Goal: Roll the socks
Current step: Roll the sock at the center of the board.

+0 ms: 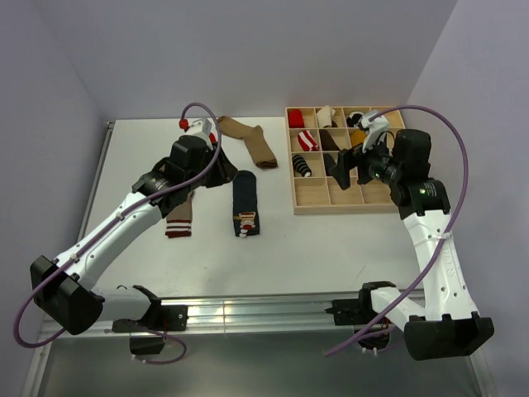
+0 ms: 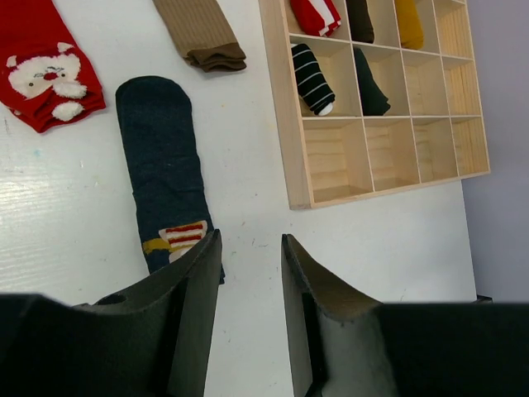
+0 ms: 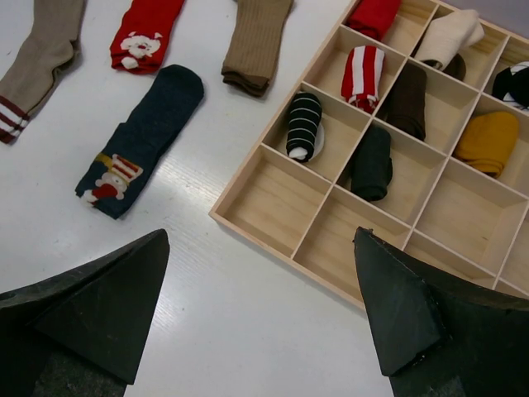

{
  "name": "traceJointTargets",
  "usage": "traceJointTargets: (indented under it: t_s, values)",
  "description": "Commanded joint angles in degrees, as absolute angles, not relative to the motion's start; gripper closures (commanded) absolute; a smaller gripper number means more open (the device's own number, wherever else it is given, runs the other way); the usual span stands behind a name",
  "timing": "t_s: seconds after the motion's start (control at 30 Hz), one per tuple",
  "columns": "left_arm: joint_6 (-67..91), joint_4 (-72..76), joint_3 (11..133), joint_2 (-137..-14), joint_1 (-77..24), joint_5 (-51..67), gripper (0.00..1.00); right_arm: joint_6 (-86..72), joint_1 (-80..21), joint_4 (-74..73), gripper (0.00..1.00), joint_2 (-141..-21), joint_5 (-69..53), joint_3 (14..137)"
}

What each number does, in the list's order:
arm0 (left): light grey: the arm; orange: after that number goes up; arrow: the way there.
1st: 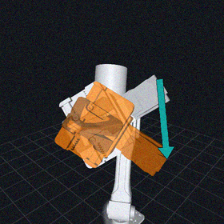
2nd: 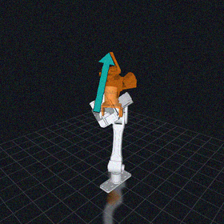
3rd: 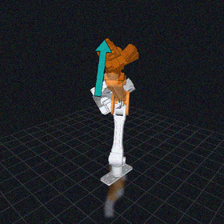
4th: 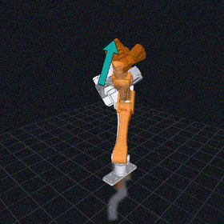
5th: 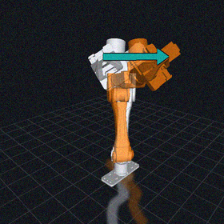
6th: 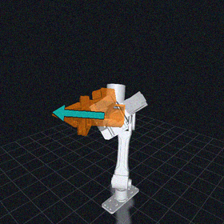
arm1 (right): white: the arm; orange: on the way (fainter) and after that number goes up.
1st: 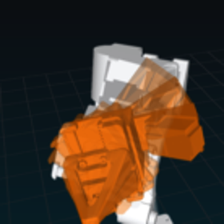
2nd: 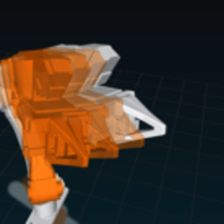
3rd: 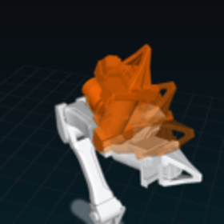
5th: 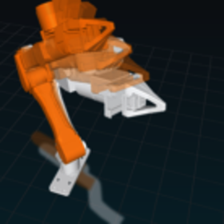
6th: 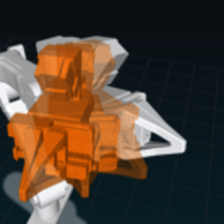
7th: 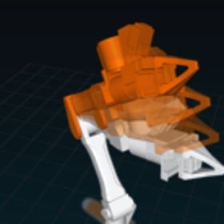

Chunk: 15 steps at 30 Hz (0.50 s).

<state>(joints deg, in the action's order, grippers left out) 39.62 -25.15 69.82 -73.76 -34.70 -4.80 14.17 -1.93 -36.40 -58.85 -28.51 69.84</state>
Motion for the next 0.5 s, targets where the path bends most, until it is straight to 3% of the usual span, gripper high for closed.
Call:
traceJointTargets:
  t_s: [0.0, 0.3, 0.47]
  values:
    - [38.23, -25.14, 70.93, -73.65, -34.72, -4.92, 0.59, 13.8, -1.58, -33.75, 0.0, -58.18, -27.86, 70.14]
    - [38.06, -25.58, 70.84, -73.39, -34.63, -4.83, 0.59, 16.96, -1.58, -35.68, 0.0, -60.2, -27.77, 70.14]
    - [38.49, -25.93, 70.23, -72.43, -34.72, -5.45, 0.58, 20.64, -2.63, -36.11, 0.02, -67.04, -28.74, 71.71]
